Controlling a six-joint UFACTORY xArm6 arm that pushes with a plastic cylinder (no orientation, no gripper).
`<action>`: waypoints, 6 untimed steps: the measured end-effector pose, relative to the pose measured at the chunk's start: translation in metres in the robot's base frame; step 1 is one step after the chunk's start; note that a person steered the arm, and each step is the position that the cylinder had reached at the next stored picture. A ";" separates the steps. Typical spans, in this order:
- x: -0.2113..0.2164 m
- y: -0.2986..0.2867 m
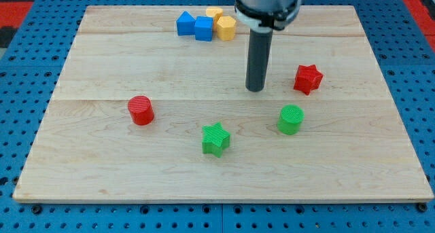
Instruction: Push the arm away from the blocks
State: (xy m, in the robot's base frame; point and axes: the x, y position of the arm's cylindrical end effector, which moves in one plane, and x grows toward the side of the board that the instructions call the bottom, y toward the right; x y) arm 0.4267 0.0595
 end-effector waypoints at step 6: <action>-0.119 -0.222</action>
